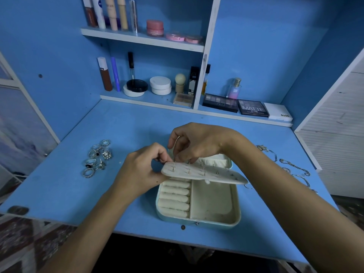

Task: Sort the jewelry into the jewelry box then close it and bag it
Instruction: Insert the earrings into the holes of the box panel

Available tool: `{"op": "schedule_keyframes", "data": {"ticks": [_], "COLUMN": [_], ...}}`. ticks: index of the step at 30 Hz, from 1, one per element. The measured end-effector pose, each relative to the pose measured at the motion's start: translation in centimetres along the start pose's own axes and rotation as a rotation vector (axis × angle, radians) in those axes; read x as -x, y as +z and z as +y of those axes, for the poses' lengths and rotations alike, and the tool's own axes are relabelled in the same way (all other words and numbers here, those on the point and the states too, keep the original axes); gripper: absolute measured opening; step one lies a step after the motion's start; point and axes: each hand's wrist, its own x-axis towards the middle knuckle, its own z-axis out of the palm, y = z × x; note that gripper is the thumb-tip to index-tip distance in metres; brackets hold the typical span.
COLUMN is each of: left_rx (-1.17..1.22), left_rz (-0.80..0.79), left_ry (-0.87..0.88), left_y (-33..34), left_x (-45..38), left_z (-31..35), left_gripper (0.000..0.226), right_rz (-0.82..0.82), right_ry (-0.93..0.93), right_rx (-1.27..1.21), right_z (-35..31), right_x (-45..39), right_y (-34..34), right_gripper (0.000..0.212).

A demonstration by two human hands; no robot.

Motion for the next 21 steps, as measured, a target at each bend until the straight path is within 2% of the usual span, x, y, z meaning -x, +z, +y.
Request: {"op": "schedule_keyframes", "data": {"ticks": [10,16,21], "left_rx": [0.01,0.008,0.0], "left_rz": [0.0,0.014,0.018], "left_ry": [0.014,0.018,0.037], "left_y": [0.0,0.0,0.0], "left_x": [0.1,-0.2,-0.2], "left_z": [-0.1,0.0,-0.1], "left_gripper": [0.036,0.029,0.026], "right_rz": [0.006,0.037,0.222], "right_ry": [0.021,0.009,-0.042], "right_rx": [-0.014,-0.055,-0.177], "right_z": [-0.1,0.2,1.1], "right_x": [-0.1,0.6,3.5], "right_y": [0.1,-0.1,-1.6], "right_gripper": [0.026,0.032,0.031]}}
